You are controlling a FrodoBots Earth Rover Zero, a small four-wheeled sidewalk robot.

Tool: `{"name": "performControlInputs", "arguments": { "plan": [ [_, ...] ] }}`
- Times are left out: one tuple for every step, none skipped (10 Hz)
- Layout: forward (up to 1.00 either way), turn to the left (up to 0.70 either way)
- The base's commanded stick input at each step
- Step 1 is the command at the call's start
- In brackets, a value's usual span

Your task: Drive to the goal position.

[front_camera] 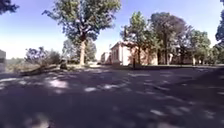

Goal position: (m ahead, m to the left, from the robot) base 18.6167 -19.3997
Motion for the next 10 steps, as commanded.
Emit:
{"name": "performControlInputs", "arguments": {
  "plan": [
    [0.45,-0.27],
    [0.45,-0.27],
    [0.45,-0.27],
    [0.45,-0.27],
    [0.45,-0.27],
    [0.45,-0.27],
    [0.45,-0.27],
    [0.45,-0.27],
    [0.45,-0.27],
    [0.45,-0.27]
  ]
}}
